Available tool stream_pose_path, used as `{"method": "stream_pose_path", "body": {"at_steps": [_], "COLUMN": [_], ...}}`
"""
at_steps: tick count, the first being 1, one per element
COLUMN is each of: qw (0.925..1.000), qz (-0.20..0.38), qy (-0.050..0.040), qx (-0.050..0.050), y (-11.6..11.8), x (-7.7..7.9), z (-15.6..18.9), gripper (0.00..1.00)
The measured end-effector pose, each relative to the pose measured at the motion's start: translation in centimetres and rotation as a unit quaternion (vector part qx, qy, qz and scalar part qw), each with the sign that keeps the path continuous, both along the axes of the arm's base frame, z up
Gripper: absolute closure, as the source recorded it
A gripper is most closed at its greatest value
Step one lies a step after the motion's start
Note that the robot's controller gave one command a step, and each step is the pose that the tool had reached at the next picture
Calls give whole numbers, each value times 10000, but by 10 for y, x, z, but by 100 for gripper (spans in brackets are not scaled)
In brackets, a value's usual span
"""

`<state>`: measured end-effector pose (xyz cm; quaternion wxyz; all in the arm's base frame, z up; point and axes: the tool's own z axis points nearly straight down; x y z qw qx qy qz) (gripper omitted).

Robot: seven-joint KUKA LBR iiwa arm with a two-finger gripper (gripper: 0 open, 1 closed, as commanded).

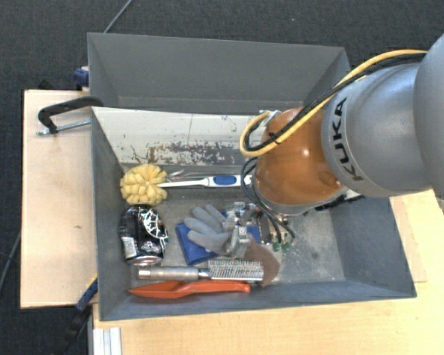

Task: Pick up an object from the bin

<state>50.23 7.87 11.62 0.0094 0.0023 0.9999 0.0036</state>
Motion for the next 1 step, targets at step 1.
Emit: {"method": "stream_pose_path", "body": {"at_steps": [1], "qw": [10000], "qz": [1], "qy": [-11], "qx": [3], "y": [0], "x": [0], "z": [13], "gripper": [100]}}
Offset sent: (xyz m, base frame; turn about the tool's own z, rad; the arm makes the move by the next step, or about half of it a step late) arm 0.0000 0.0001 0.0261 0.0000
